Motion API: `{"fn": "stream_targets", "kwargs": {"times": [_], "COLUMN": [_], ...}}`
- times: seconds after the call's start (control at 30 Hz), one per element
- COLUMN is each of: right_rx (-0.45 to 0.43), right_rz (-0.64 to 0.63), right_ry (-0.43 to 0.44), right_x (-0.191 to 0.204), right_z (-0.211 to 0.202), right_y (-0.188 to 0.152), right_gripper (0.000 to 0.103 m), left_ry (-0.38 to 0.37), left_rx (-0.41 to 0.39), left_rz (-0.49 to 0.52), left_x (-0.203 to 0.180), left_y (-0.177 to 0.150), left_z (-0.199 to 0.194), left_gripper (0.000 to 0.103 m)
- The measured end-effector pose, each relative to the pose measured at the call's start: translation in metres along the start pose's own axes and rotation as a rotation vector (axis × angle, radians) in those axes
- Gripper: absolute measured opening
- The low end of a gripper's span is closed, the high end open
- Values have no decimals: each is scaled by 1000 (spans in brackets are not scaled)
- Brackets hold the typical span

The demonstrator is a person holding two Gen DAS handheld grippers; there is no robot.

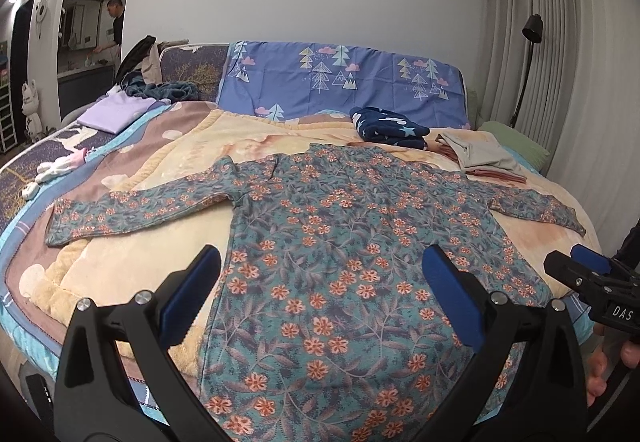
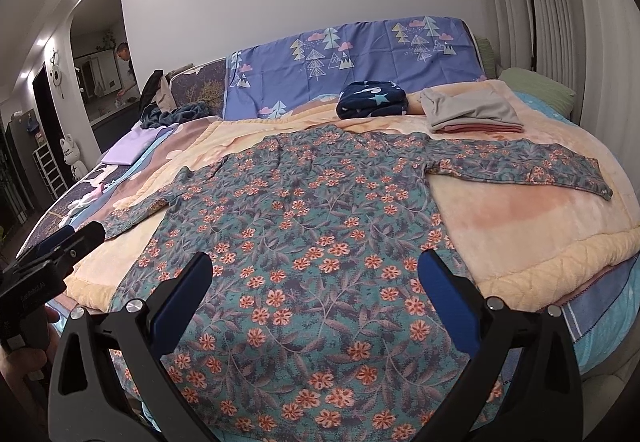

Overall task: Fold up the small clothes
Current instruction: 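Move the left tool to the sleeve cuff and grasp it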

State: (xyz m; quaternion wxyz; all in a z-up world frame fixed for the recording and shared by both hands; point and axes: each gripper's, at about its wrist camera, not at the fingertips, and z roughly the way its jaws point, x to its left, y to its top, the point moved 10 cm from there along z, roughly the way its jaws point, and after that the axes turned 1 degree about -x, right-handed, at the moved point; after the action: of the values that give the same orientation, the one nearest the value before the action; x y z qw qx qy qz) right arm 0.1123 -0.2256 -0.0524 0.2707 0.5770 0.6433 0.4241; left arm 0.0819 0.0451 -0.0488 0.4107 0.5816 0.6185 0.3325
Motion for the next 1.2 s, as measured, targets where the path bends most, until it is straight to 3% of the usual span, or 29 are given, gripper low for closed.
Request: {"fn": "stream_targets", "kwargs": {"times": [0.33,0.5,0.73,0.87,0.97,1.1,1.2], "right_rx": [16,31,59,71,81,89,87], "right_rz": [-34,-29,-23,-22,-18,-8,-10], "right_ry": [19,34,67,76,81,87,83], "right_x": [8,7,15,15,14,12,12], "right_z": [9,14,30,36,40,43,42], "right_y": [-5,-10,-18,-21,-25,-29,-28], "right_gripper": [102,102,102,102,102,102,102], "left_ry": [29,71,205,360,427,491,511], "left_rx": [-9,-4,-5,14,20,26,37], "left_rz": [-36,-179,-248,-252,-251,-274,-368], "left_x": [36,96,161,203,228,259,286], "left_y": [0,-3,-10,-15,-15,-14,-15], "left_z": [3,6,2,-2,-3,-1,3], "left_gripper": [101,101,101,101,101,101,99]}}
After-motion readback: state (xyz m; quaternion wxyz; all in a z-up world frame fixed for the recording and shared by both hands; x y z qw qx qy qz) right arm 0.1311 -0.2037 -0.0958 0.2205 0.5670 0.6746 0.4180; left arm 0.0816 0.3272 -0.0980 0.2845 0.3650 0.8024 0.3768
